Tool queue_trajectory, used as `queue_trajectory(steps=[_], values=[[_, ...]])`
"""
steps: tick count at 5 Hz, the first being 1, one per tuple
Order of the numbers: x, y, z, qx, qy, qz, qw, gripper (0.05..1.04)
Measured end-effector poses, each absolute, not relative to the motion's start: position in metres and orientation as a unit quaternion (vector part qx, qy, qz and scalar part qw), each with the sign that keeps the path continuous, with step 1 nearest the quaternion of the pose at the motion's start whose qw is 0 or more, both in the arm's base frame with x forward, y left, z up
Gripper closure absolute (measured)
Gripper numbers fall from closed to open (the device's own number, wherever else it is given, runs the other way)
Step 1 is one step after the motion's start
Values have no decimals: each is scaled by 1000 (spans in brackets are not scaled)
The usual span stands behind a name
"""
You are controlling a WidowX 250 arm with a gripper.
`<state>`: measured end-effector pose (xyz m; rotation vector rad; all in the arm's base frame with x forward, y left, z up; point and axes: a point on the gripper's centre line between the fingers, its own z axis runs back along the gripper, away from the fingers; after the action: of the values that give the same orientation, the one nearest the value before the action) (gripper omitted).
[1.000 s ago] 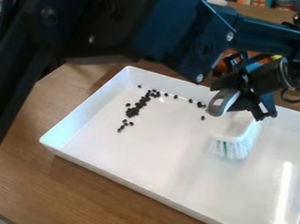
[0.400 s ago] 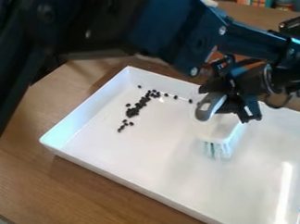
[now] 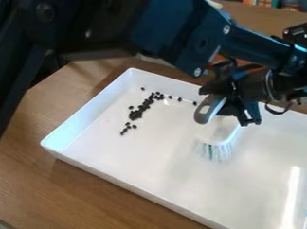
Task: Sweep into pile
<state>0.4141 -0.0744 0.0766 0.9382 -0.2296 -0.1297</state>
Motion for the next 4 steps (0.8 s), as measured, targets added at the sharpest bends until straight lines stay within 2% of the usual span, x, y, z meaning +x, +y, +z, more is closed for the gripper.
queue_trajectory(steps=[4], values=[[416,-26,72,464,-97,-33,880,603]])
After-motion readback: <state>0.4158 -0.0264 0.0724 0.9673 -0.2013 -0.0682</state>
